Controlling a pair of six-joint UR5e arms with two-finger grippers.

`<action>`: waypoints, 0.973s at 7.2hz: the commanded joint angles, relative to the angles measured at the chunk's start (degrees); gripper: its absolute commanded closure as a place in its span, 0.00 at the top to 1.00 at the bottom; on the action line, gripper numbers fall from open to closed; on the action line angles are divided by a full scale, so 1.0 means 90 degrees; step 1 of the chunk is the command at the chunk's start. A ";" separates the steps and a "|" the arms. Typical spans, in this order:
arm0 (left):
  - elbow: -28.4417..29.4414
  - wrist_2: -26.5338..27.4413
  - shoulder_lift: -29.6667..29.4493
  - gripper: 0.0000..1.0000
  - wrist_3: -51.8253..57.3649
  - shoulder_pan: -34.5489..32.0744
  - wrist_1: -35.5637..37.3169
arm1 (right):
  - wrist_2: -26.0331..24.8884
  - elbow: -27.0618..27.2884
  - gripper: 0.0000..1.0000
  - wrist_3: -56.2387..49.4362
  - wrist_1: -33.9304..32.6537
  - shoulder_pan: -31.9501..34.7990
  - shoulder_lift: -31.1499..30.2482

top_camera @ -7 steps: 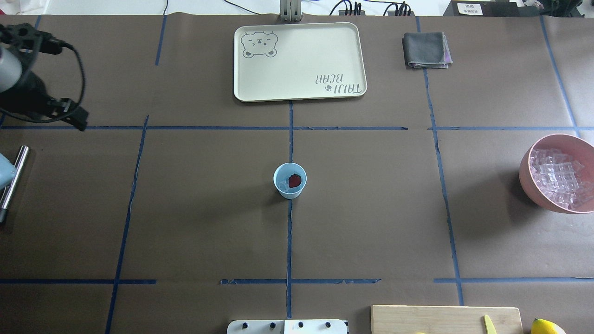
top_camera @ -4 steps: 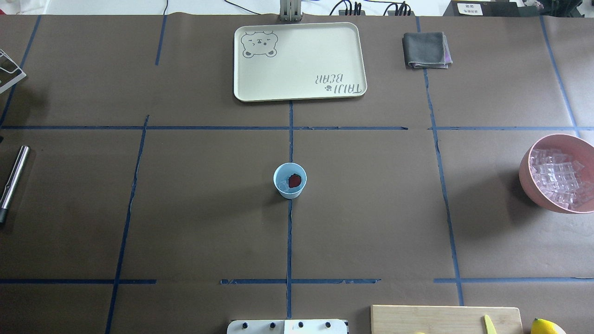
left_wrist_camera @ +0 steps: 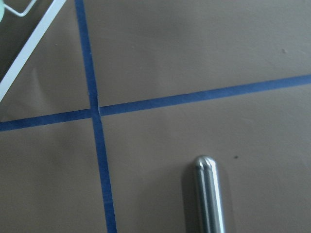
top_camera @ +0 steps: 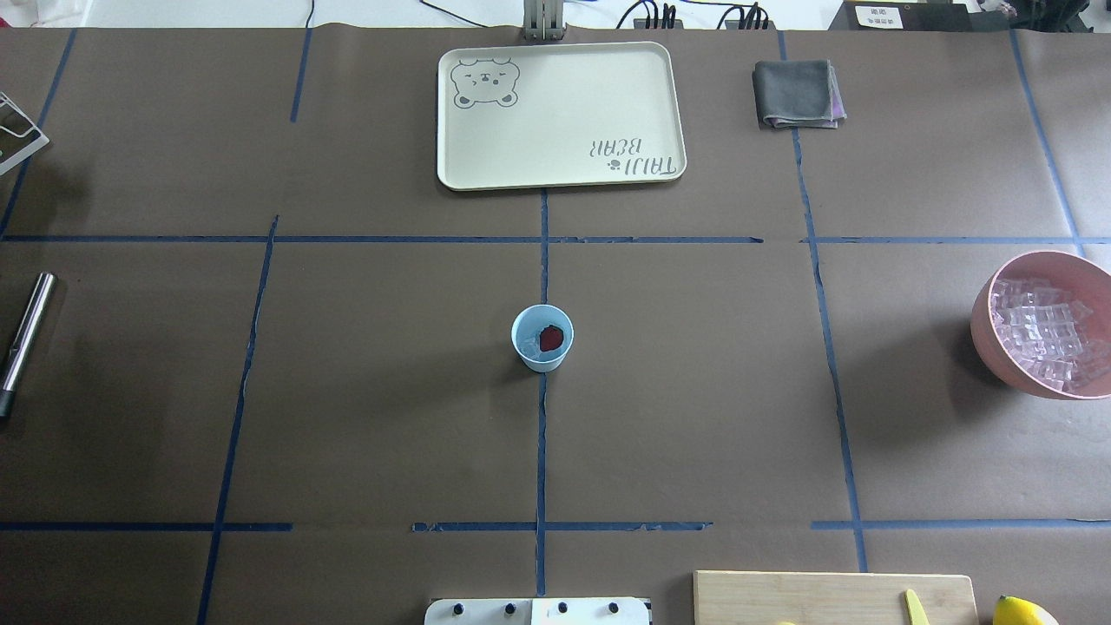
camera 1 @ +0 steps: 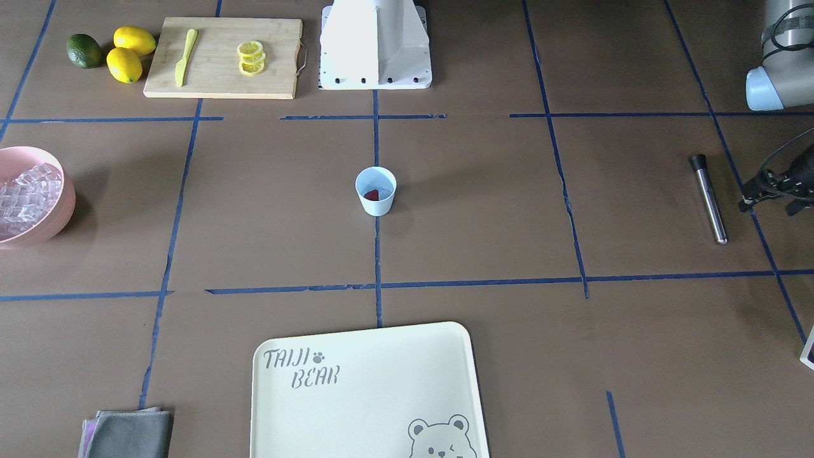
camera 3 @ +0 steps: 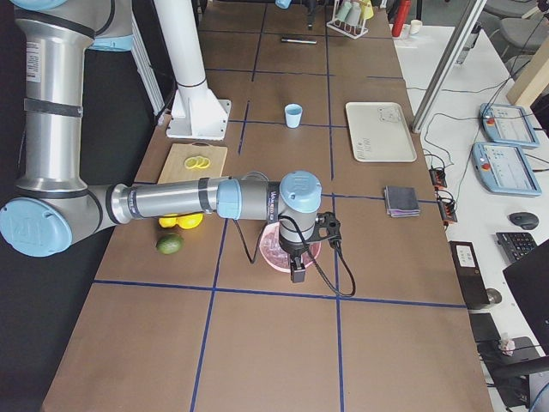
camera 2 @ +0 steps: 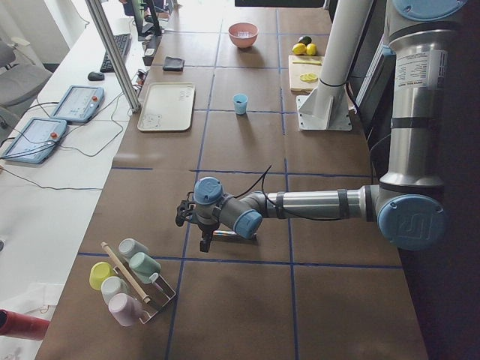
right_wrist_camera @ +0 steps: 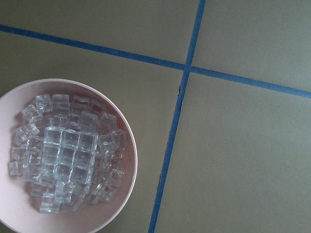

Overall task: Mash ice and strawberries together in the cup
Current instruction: 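Grasp the steel muddler upright with the left gripper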

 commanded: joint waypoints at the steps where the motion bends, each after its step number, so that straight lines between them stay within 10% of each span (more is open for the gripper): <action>1: 0.0371 0.0014 -0.0007 1.00 -0.0775 0.0483 -0.0777 | 0.0000 0.0000 0.99 0.0000 0.0000 0.0000 0.0000; 6: 0.0361 0.0266 -0.0017 0.92 -0.0797 0.0954 -0.0777 | 0.0000 -0.0009 0.99 0.0000 0.0000 0.0000 -0.0019; 7: 0.0352 0.0297 -0.0036 0.38 -0.0797 0.0964 -0.0777 | 0.0000 -0.0009 0.99 -0.0010 0.0000 0.0000 -0.0019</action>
